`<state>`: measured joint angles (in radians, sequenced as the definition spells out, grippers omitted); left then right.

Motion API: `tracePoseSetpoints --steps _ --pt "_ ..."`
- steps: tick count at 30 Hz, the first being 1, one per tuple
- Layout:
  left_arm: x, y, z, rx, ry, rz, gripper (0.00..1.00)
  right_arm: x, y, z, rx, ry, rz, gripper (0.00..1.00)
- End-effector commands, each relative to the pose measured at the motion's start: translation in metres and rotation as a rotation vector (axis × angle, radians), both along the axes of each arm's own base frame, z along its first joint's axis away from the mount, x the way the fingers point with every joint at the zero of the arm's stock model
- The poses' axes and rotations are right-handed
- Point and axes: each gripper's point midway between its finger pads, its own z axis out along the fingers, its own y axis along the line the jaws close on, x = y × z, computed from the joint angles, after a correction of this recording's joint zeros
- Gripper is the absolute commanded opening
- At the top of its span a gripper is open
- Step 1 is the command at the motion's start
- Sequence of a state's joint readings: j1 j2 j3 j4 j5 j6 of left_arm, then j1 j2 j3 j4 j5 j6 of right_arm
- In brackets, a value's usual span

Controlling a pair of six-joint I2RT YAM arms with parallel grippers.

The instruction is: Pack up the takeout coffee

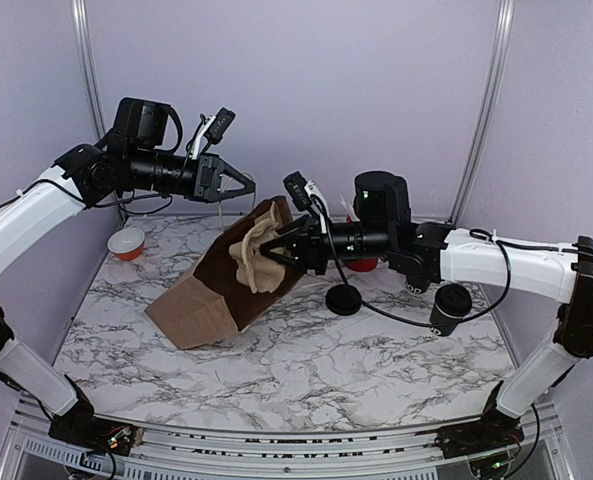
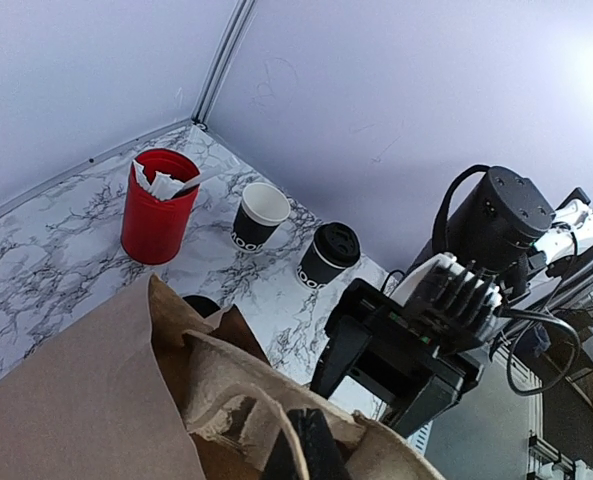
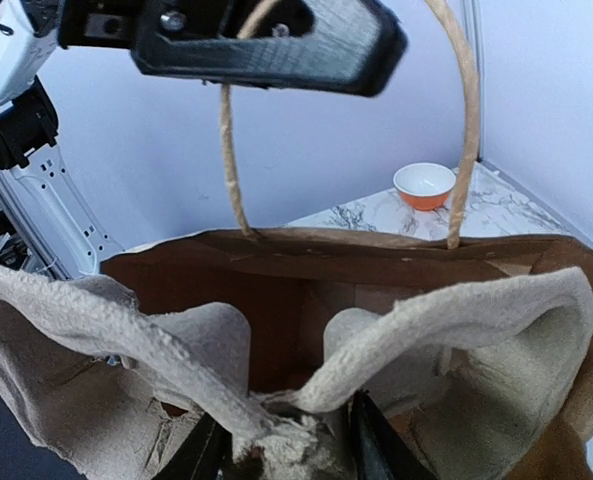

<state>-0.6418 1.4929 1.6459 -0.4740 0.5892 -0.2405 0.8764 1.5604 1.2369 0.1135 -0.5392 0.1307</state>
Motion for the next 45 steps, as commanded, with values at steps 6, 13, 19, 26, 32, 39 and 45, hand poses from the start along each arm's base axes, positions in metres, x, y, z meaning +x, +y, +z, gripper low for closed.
tracePoseSetpoints --steps 6,13,19,26,32,39,45 --pt "-0.033 -0.02 0.033 -0.107 -0.042 -0.103 0.0 0.04 0.001 -0.017 -0.12 0.017 -0.168 0.37" --pt "-0.045 -0.041 0.056 -0.216 -0.025 -0.115 0.0 0.054 -0.017 -0.028 -0.191 0.017 -0.262 0.37" --pt "-0.051 -0.062 0.083 -0.368 0.023 -0.124 0.0 0.049 -0.036 -0.039 -0.282 0.006 -0.285 0.37" --pt "-0.053 -0.072 0.079 -0.427 0.061 -0.114 0.0 0.039 -0.056 -0.042 -0.41 0.0 -0.274 0.37" --pt "-0.048 -0.068 0.068 -0.467 0.092 -0.069 0.0 0.036 -0.063 -0.065 -0.48 0.059 -0.279 0.37" --pt "-0.045 -0.067 0.051 -0.444 0.099 -0.054 0.0 0.041 -0.061 -0.084 -0.555 0.093 -0.283 0.37" --pt "-0.041 -0.052 0.046 -0.438 0.085 -0.011 0.06 0.048 -0.056 -0.087 -0.605 0.111 -0.287 0.36"
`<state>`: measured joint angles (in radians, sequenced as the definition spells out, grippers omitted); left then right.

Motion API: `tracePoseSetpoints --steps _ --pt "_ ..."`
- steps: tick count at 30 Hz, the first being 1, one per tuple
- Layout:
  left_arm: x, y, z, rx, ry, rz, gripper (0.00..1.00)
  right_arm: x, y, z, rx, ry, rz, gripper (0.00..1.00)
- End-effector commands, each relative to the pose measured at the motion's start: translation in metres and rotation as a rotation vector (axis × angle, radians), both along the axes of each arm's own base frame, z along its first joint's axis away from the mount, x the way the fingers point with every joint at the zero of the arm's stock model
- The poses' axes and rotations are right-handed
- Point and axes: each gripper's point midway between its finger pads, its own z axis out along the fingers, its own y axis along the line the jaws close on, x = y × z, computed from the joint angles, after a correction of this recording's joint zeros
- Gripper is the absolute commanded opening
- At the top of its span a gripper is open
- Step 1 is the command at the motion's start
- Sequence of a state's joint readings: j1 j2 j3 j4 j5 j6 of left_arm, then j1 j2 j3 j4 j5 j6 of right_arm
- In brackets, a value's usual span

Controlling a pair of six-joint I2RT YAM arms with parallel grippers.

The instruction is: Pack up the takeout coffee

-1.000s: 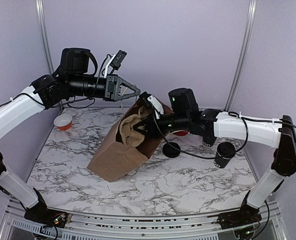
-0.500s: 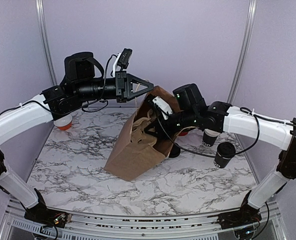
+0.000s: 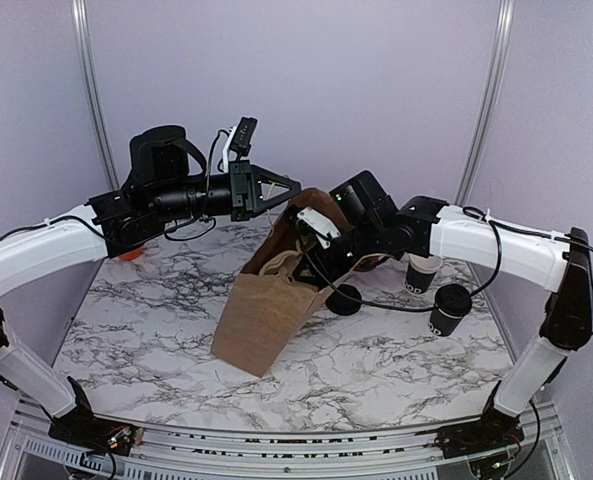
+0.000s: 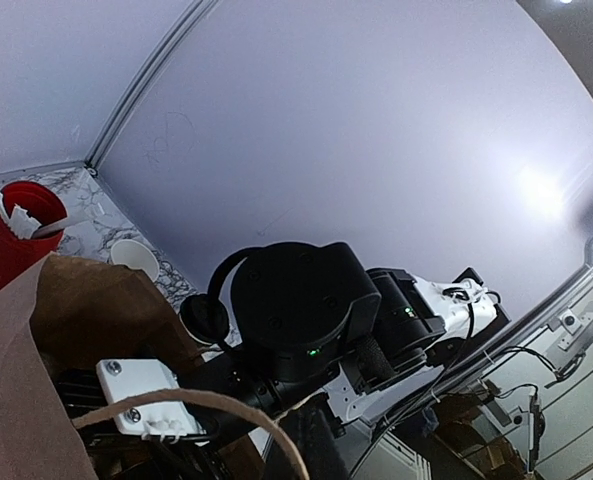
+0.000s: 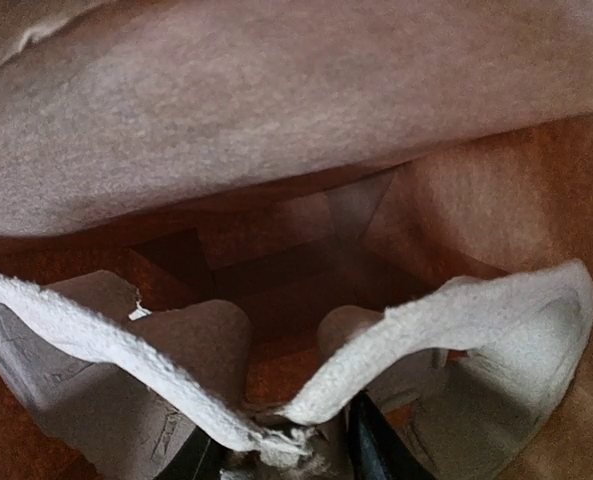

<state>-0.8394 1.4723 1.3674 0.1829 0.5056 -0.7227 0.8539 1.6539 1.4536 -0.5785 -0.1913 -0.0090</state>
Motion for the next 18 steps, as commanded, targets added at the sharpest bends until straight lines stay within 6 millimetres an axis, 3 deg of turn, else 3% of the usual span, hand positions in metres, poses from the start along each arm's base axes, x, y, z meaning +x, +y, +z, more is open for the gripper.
tracePoseSetpoints --steps 1,4,9,11,14,18 --pt "-0.004 0.021 0.026 -0.058 -0.071 0.036 0.13 0.009 0.001 0.005 -0.039 0.003 -0.013 0.36" --pt "0.0 0.029 0.02 -0.023 -0.082 0.07 0.27 0.011 0.004 -0.003 -0.058 0.022 -0.011 0.36" --pt "0.006 0.042 0.01 0.04 -0.081 0.108 0.37 0.014 0.007 -0.007 -0.084 0.047 -0.018 0.36" --pt "0.007 0.049 0.007 0.064 -0.09 0.122 0.46 0.014 0.008 -0.005 -0.089 0.055 -0.022 0.36" --pt "0.01 0.06 -0.007 0.142 -0.112 0.163 0.57 0.014 0.008 -0.001 -0.094 0.068 -0.023 0.36" --pt "0.013 0.077 -0.027 0.213 -0.113 0.204 0.63 0.011 0.009 0.001 -0.108 0.079 -0.013 0.36"
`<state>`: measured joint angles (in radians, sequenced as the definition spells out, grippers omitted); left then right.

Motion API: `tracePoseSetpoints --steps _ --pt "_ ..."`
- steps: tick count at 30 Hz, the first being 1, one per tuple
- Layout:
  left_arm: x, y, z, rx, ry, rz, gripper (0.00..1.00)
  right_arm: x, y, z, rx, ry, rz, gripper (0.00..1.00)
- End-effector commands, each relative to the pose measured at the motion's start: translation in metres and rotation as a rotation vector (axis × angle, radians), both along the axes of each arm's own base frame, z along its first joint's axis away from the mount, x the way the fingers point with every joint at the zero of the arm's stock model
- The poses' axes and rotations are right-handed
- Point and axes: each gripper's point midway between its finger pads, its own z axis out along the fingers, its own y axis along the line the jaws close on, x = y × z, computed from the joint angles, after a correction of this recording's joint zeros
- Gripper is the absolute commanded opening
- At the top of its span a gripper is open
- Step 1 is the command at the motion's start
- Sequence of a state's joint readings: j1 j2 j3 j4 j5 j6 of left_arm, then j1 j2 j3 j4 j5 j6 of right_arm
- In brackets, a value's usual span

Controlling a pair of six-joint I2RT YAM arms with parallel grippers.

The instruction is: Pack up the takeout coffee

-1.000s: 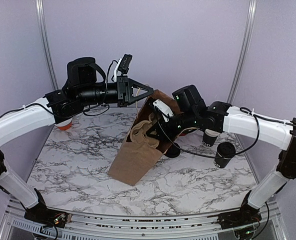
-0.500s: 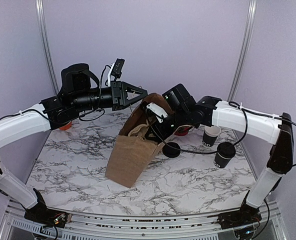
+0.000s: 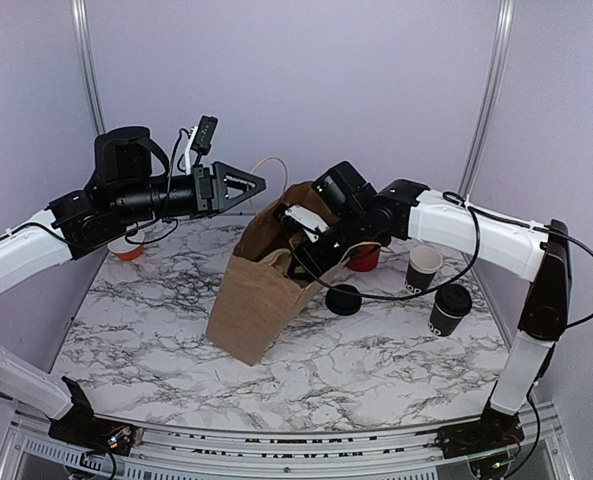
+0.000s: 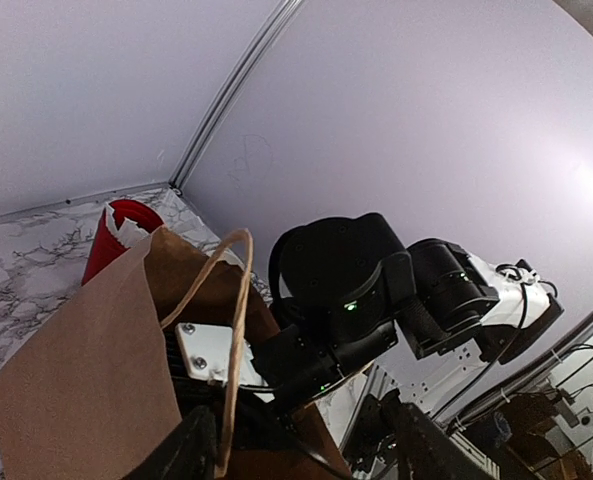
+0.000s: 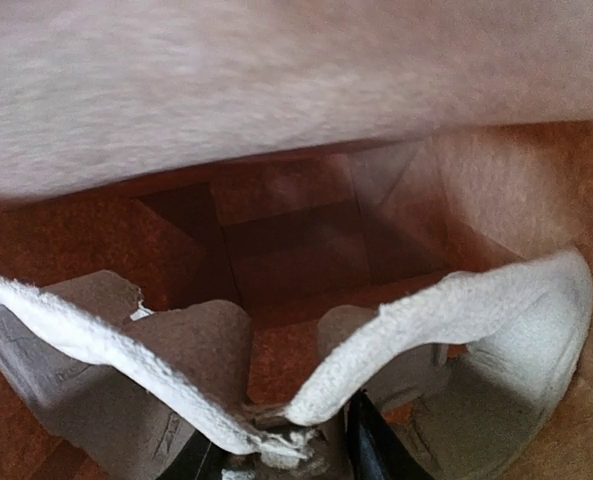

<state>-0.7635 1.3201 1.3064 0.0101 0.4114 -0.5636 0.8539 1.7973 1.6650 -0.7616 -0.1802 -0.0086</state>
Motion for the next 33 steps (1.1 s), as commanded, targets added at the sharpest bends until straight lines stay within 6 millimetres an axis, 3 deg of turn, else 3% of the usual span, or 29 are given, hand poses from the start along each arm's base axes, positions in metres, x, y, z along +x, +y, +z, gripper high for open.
tracePoseSetpoints --steps 1,6,12,21,30,33 --pt "0.001 0.025 -0.027 0.113 -0.011 0.056 0.64 -0.002 -0.001 0.01 -0.02 0.011 -0.002 0.36" --pt "-0.006 0.039 -0.041 0.174 -0.037 0.062 0.67 -0.008 0.001 0.013 -0.034 0.018 0.009 0.36" --pt "-0.021 0.031 -0.049 0.222 -0.025 -0.048 0.67 -0.007 0.003 0.03 -0.042 0.01 -0.005 0.36" --pt "-0.023 0.041 -0.069 0.462 -0.03 0.021 0.53 -0.008 0.005 0.032 -0.057 0.025 -0.02 0.36" --pt "-0.032 0.023 -0.088 0.649 -0.083 -0.019 0.39 -0.006 0.006 0.031 -0.081 0.016 -0.019 0.36" --pt "-0.034 0.018 -0.09 0.69 -0.105 -0.036 0.29 -0.006 0.004 0.027 -0.093 0.013 -0.021 0.36"
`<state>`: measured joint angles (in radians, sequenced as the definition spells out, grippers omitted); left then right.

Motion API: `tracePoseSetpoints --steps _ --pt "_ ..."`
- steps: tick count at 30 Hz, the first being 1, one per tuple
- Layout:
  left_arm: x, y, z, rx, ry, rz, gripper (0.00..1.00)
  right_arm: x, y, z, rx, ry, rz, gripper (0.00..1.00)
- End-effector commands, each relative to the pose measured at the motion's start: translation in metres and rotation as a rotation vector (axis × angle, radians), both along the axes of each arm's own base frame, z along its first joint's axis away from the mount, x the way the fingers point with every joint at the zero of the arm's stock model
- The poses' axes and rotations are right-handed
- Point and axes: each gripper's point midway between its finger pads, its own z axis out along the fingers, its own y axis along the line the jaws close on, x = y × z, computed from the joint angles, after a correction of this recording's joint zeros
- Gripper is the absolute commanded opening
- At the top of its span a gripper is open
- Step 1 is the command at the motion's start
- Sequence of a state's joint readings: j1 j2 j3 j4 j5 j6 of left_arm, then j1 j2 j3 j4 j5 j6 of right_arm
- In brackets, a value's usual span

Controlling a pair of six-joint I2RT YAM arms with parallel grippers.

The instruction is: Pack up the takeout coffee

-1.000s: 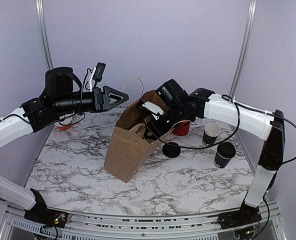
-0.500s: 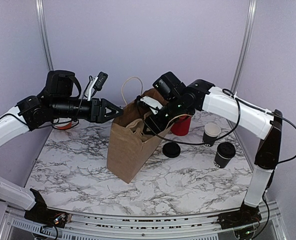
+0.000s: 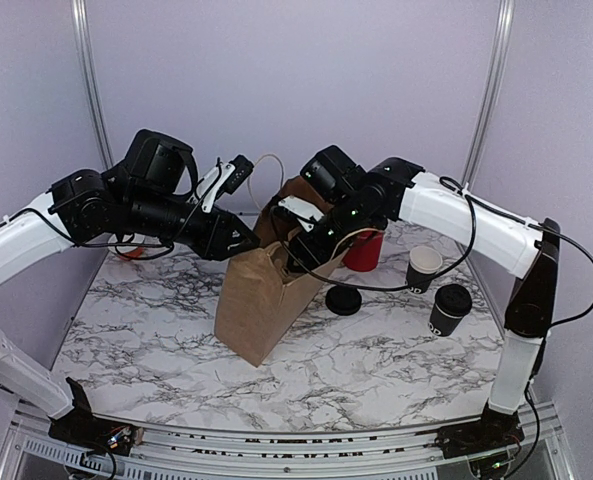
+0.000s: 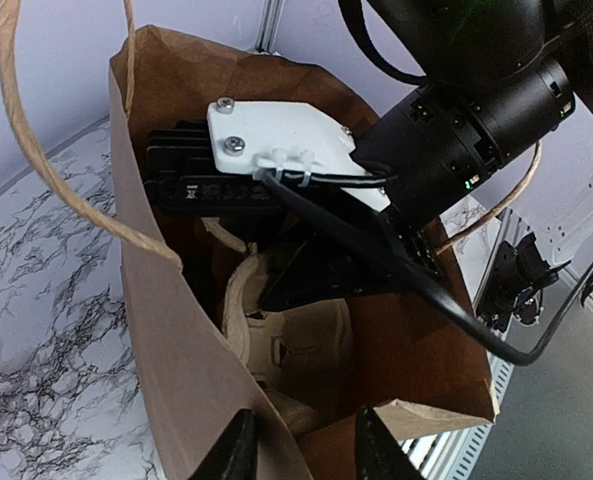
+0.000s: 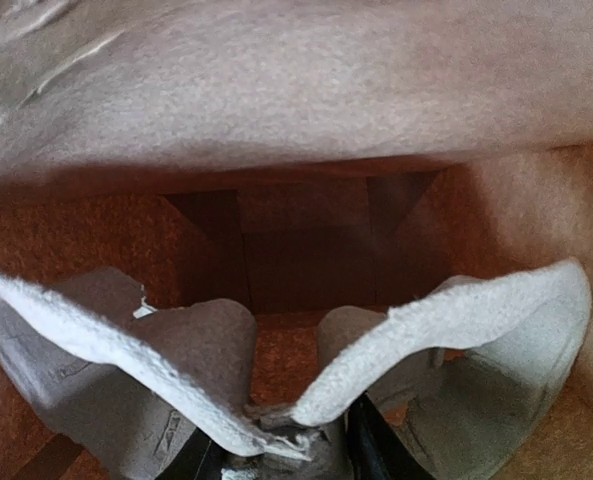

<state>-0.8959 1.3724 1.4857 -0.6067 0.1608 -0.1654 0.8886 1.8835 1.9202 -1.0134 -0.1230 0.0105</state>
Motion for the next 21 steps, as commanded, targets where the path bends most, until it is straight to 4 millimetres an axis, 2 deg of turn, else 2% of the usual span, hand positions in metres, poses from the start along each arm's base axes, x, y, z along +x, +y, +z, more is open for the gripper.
tracePoseSetpoints --steps 1,6,10,15,21 --pt "-0.005 0.004 -0.011 0.124 -0.029 -0.021 0.26 0.002 0.0 0.003 -0.011 -0.017 -0.008 0.36" --pt "-0.013 0.001 -0.011 0.145 -0.054 -0.078 0.1 0.005 -0.006 0.002 -0.038 -0.045 -0.013 0.36" --pt "-0.024 0.0 -0.003 0.125 -0.075 -0.147 0.01 0.012 -0.013 0.008 -0.022 -0.051 -0.029 0.36" --pt "-0.039 -0.003 0.0 0.104 -0.092 -0.249 0.0 0.01 -0.011 0.006 -0.003 -0.027 -0.017 0.36" --pt "-0.044 -0.006 0.008 0.077 -0.128 -0.293 0.0 -0.014 0.001 -0.004 -0.021 -0.009 0.06 0.36"
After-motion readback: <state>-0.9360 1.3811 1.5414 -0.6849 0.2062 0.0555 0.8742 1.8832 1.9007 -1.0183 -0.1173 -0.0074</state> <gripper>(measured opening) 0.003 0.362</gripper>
